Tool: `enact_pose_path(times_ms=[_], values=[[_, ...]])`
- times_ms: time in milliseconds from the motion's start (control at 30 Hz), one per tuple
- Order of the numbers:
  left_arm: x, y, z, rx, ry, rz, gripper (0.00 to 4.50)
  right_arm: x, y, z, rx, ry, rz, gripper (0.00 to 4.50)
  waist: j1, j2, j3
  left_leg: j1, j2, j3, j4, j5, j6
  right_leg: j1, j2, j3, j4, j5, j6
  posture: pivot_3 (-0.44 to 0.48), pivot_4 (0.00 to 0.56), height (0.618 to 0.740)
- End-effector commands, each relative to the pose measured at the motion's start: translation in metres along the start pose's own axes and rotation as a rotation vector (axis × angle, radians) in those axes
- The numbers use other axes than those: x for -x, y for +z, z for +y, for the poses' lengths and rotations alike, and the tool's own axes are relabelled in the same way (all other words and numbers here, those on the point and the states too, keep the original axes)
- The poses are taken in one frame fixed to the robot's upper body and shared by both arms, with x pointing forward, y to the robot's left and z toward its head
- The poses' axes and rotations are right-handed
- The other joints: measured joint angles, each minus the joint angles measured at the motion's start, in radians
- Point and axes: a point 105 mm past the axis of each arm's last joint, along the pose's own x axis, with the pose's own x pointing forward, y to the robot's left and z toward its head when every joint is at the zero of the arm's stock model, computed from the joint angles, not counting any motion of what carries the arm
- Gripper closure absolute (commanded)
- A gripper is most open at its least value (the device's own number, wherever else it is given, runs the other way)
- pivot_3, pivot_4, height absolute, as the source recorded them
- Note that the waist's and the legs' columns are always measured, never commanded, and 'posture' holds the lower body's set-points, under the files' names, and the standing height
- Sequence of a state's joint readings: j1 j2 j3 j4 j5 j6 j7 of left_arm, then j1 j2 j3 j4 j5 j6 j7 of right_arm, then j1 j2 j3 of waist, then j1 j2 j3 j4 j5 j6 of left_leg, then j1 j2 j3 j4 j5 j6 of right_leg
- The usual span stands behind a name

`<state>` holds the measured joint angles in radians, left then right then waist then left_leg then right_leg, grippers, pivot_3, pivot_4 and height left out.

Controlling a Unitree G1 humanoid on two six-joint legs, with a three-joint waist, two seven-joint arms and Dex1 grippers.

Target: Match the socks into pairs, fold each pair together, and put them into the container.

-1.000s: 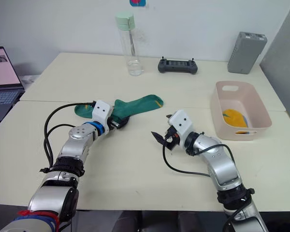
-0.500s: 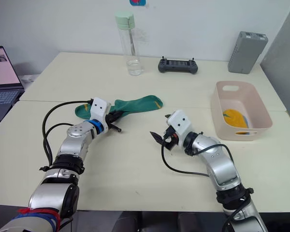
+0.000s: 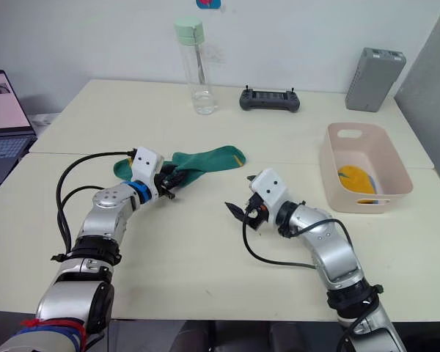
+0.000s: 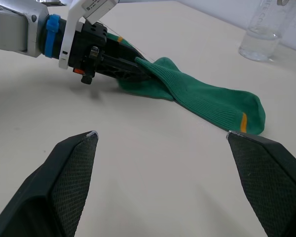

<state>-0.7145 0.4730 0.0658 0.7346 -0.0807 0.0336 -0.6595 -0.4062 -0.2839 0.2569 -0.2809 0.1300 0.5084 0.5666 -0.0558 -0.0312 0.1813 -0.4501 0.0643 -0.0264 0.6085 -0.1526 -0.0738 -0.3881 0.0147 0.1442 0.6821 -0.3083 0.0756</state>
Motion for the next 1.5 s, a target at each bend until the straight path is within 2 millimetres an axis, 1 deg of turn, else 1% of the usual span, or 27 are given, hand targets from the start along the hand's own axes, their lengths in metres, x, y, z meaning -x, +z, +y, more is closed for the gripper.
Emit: enact_pose_path(times_ms=[33,267,367,400,433,533,567,733,767,900,1000,1067,1167,1233,1300,1367,1433,1500], values=[[-0.002,0.012,0.002,-0.037,-0.007,-0.019,2.68,-0.001,0.016,0.000,0.041,0.005,-0.057,0.00,0.000,0.000,0.000,0.000,0.000,0.000,0.000,0.000,0.000,0.000,0.000,0.000,0.000,0.000,0.000,0.000,0.150,0.740],[-0.008,0.011,-0.001,-0.073,-0.024,0.007,2.68,0.000,0.016,0.000,0.044,-0.003,-0.057,0.00,0.000,0.000,0.000,0.000,0.000,0.000,0.000,0.000,0.000,0.000,0.000,0.000,0.000,0.000,0.000,0.000,0.150,0.740],[-0.011,0.016,0.001,-0.066,-0.011,-0.013,2.68,0.001,0.016,0.000,0.045,-0.006,-0.055,0.00,0.000,0.000,0.000,0.000,0.000,0.000,0.000,0.000,0.000,0.000,0.000,0.000,0.000,0.000,0.000,0.000,0.150,0.740],[-0.012,0.018,0.001,-0.063,-0.010,-0.022,3.08,0.001,0.016,-0.001,0.045,-0.008,-0.054,0.00,0.001,0.000,0.000,0.000,0.000,0.000,0.000,0.000,0.000,0.000,0.000,0.000,0.000,0.000,0.000,0.000,0.150,0.740],[-0.012,0.020,0.001,-0.061,-0.012,-0.027,3.26,0.001,0.016,-0.001,0.045,-0.009,-0.053,0.00,0.001,0.000,0.000,0.000,0.000,0.000,0.000,0.000,0.000,0.000,0.000,0.000,0.000,0.000,0.000,0.000,0.150,0.740],[-0.013,0.021,0.002,-0.060,-0.014,-0.028,4.23,0.001,0.016,-0.002,0.046,-0.014,-0.051,0.00,0.001,0.000,0.000,0.000,0.000,0.000,0.000,0.000,0.000,0.000,0.000,0.000,0.000,0.000,0.000,0.000,0.150,0.740],[-0.013,0.022,0.003,-0.061,-0.014,-0.029,4.46,0.001,0.016,-0.002,0.046,-0.015,-0.051,0.00,0.001,0.000,0.000,0.000,0.000,0.000,0.000,0.000,0.000,0.000,0.000,0.000,0.000,0.000,0.000,0.000,0.150,0.740],[-0.011,0.028,0.006,-0.053,-0.023,-0.044,4.46,0.001,0.015,-0.002,0.046,-0.018,-0.051,0.00,0.001,0.000,0.000,0.000,0.000,0.000,0.000,0.000,0.000,0.000,0.000,0.000,0.000,0.000,0.000,0.000,0.150,0.740],[-0.008,0.028,0.002,-0.046,-0.066,-0.037,4.46,0.001,0.016,-0.002,0.046,-0.017,-0.052,0.00,0.001,0.000,0.000,0.000,0.000,0.000,0.000,0.000,0.000,0.000,0.000,0.000,0.000,0.000,0.000,0.000,0.150,0.740],[0.013,0.033,-0.026,-0.032,-0.270,0.000,4.46,0.003,0.016,-0.003,0.047,-0.019,-0.052,0.00,-0.004,0.000,0.000,0.000,0.000,0.000,0.000,0.000,0.000,0.000,0.000,0.000,0.000,0.000,0.000,0.000,0.150,0.740],[0.036,0.039,-0.051,-0.060,-0.413,0.050,4.46,0.006,0.013,-0.008,0.051,-0.027,-0.043,0.00,-0.004,0.000,0.000,0.000,0.001,0.000,-0.001,0.000,0.000,-0.001,0.000,0.000,0.001,0.000,-0.001,0.000,0.150,0.740],[0.053,0.039,-0.066,-0.088,-0.505,0.098,4.46,0.007,0.012,-0.012,0.055,-0.032,-0.037,0.00,-0.004,0.000,0.000,0.000,0.001,0.000,-0.001,0.000,0.000,-0.001,0.000,0.000,0.001,0.000,-0.001,0.000,0.150,0.740],[0.067,0.041,-0.078,-0.084,-0.557,0.140,4.46,0.008,0.012,-0.016,0.059,-0.034,-0.036,0.00,-0.002,0.000,0.000,0.000,0.001,0.000,-0.001,0.000,0.000,0.000,0.000,0.000,0.001,-0.001,-0.001,0.000,0.150,0.740],[0.080,0.041,-0.098,-0.045,-0.657,0.178,4.46,0.008,0.012,-0.018,0.062,-0.035,-0.036,0.00,-0.002,0.000,0.000,0.000,0.001,0.000,0.000,0.000,0.000,0.000,0.000,0.000,0.001,-0.001,0.000,0.000,0.150,0.740],[0.096,0.038,-0.123,-0.016,-0.774,0.208,4.46,0.009,0.012,-0.021,0.066,-0.030,-0.037,0.00,-0.004,0.000,0.000,0.000,0.001,0.001,0.001,0.000,0.000,0.000,-0.001,0.000,0.000,-0.003,0.003,0.000,0.150,0.740],[0.103,0.038,-0.141,0.004,-0.830,0.208,4.46,0.011,0.013,-0.022,0.066,-0.014,-0.036,0.00,-0.002,0.000,0.000,0.000,0.000,0.001,0.001,0.000,0.000,0.000,-0.001,0.001,0.000,-0.003,0.003,0.000,0.150,0.740],[0.110,0.032,-0.157,0.004,-0.886,0.226,4.46,0.015,0.011,-0.020,0.058,0.021,-0.027,0.00,-0.001,0.000,0.000,0.000,0.001,0.001,0.001,0.000,0.000,0.000,-0.001,0.000,0.000,-0.003,0.002,0.000,0.150,0.740],[0.112,0.026,-0.168,0.013,-0.905,0.237,4.04,0.023,0.008,-0.017,0.052,0.065,-0.009,0.00,-0.001,0.000,0.000,0.000,0.001,0.000,0.000,0.000,0.000,0.000,0.000,0.000,0.000,-0.003,0.001,0.000,0.150,0.740]])
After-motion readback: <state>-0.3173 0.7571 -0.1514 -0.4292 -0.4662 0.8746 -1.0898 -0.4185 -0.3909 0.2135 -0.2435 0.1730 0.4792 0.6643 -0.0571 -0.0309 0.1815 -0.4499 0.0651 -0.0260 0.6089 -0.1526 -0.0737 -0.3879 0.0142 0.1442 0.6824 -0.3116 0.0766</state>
